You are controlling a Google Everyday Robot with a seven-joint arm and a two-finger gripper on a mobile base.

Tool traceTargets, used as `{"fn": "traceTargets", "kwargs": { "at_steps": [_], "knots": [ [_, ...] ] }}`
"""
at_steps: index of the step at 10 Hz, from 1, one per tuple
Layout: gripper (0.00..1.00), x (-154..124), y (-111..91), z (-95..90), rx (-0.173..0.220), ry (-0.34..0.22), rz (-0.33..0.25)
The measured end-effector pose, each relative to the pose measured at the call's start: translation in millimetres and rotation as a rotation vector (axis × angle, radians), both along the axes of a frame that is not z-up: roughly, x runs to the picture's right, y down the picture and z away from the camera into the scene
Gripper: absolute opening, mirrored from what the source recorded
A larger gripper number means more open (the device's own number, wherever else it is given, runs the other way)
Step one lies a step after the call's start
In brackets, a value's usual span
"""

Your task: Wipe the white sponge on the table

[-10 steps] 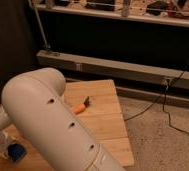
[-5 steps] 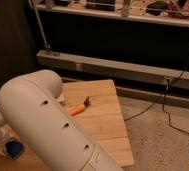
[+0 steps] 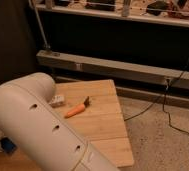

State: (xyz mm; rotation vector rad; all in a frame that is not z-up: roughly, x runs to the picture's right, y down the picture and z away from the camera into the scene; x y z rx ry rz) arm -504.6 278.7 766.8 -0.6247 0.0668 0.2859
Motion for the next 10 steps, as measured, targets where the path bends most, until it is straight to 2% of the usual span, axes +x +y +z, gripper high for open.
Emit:
{"fn": "traceTargets", "kwargs": {
  "at_steps": [3, 6, 8, 10],
  "knots": [
    [0.37, -28.4, 6.8, -8.6, -0.001, -0.05, -0.055],
    [0.37, -52.2, 25.8, -17.9, -0.01, -0.099, -0.127],
    [0.37, -60.6, 34.7, -22.6, -0.014, -0.121, -0.165],
    [0.37, -69.6, 46.7, -35.2, -0.02, -0.159, -0.191]
  ]
}}
